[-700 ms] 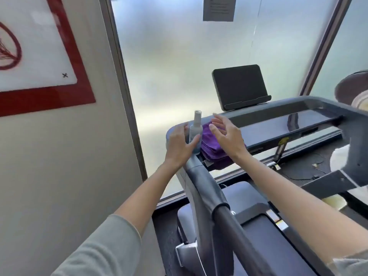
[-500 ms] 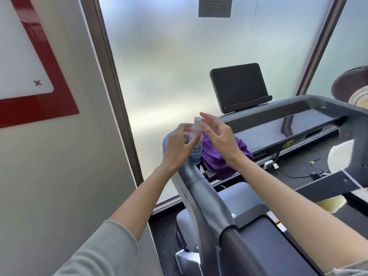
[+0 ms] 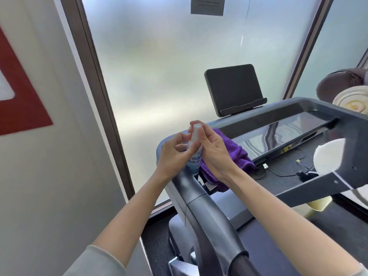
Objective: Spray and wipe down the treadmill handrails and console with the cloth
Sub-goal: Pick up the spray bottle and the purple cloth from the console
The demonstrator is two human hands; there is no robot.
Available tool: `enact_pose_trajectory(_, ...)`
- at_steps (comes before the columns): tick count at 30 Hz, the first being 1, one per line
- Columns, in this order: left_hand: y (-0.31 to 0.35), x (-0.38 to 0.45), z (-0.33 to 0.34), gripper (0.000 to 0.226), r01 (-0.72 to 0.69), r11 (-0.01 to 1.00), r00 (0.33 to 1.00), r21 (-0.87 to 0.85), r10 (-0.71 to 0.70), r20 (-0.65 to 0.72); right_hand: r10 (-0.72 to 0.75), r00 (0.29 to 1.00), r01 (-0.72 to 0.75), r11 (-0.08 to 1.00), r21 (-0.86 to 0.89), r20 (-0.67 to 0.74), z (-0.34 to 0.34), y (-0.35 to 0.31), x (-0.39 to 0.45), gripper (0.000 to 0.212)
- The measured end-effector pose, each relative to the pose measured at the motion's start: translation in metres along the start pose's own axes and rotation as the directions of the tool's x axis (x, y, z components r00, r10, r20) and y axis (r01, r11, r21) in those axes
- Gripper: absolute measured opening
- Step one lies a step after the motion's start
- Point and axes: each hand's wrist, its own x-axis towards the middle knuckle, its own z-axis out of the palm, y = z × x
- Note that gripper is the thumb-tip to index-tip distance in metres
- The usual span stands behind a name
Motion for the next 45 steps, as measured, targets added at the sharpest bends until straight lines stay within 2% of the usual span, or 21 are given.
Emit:
enact_pose_trajectory(6, -0.005, 0.000, 0.003, 0.013, -0.021, 1.000, 1.000, -0.013, 0.021, -0.010, -0.034, 0.999, 0.032, 0.996, 0.085, 0.020, 0.000, 0.004, 0.002, 0.027)
enact_pose_trajectory(11, -0.010, 0.002, 0.005, 0.020, -0.036, 0.999, 0.999, -0.034, 0.035, -0.013, -0.023, 1.000, 0.025, 0.992, 0.123, -0.012, 0.003, -0.003, 0.009, 0.029)
enact_pose_trajectory(17, -0.007, 0.009, 0.001, 0.012, -0.010, 0.999, 0.997, -0.041, 0.013, 0.075, 0.011, 0.999, -0.016, 0.985, 0.171, 0.034, -0.008, -0.007, 0.014, 0.039)
enact_pose_trajectory(20, -0.010, 0.008, 0.002, 0.011, 0.008, 0.999, 0.999, -0.032, -0.007, 0.046, 0.009, 1.000, -0.011, 0.984, 0.178, 0.014, -0.012, -0.015, 0.018, 0.039)
enact_pose_trajectory(23, -0.012, 0.004, -0.002, 0.012, 0.038, 0.993, 0.999, -0.110, -0.039, -0.002, -0.007, 0.998, 0.019, 0.976, 0.218, -0.056, -0.022, -0.027, 0.021, 0.037)
enact_pose_trajectory(24, -0.010, 0.003, -0.005, 0.013, 0.035, 0.986, 0.999, -0.162, -0.041, -0.035, -0.017, 0.997, 0.030, 0.984, 0.178, -0.071, -0.027, -0.030, 0.021, 0.037)
enact_pose_trajectory(26, -0.003, 0.003, -0.014, 0.017, -0.002, 0.969, 0.994, -0.246, -0.024, -0.105, -0.021, 0.998, 0.017, 0.998, -0.064, -0.066, -0.037, -0.036, 0.018, 0.033)
enact_pose_trajectory(27, 0.003, 0.004, -0.019, 0.019, -0.024, 0.964, 0.992, -0.266, -0.010, -0.125, -0.010, 0.999, -0.004, 0.966, -0.260, -0.050, -0.042, -0.038, 0.016, 0.028)
enact_pose_trajectory(28, 0.009, 0.005, -0.023, 0.020, -0.046, 0.961, 0.991, -0.272, 0.010, -0.133, -0.001, 1.000, -0.013, 0.880, -0.476, -0.030, -0.046, -0.038, 0.015, 0.023)
enact_pose_trajectory(30, 0.020, 0.007, -0.031, 0.019, -0.079, 0.963, 0.990, -0.257, 0.046, -0.131, 0.005, 0.999, 0.030, 0.589, -0.808, 0.041, -0.050, -0.034, 0.013, 0.018)
enact_pose_trajectory(31, 0.025, 0.009, -0.034, 0.017, -0.089, 0.965, 0.989, -0.248, 0.057, -0.133, 0.015, 0.996, 0.069, 0.468, -0.881, 0.085, -0.050, -0.031, 0.012, 0.017)
enact_pose_trajectory(33, 0.031, 0.010, -0.039, 0.015, -0.104, 0.968, 0.987, -0.228, 0.073, -0.140, 0.053, 0.987, 0.123, 0.382, -0.916, 0.154, -0.042, -0.023, 0.009, 0.017)
enact_pose_trajectory(38, 0.036, 0.007, -0.043, 0.014, -0.120, 0.971, 0.986, -0.206, 0.093, -0.135, 0.122, 0.947, 0.248, 0.308, -0.918, 0.297, -0.020, -0.003, 0.004, 0.016)
enact_pose_trajectory(40, 0.037, 0.007, -0.043, 0.015, -0.110, 0.975, 0.987, -0.193, 0.084, -0.138, 0.134, 0.939, 0.277, 0.254, -0.927, 0.318, -0.017, 0.002, 0.005, 0.011)
enact_pose_trajectory(45, 0.037, 0.005, -0.042, 0.013, -0.105, 0.983, 0.988, -0.150, 0.086, -0.129, 0.153, 0.936, 0.283, 0.209, -0.936, 0.317, -0.017, 0.004, 0.004, 0.014)
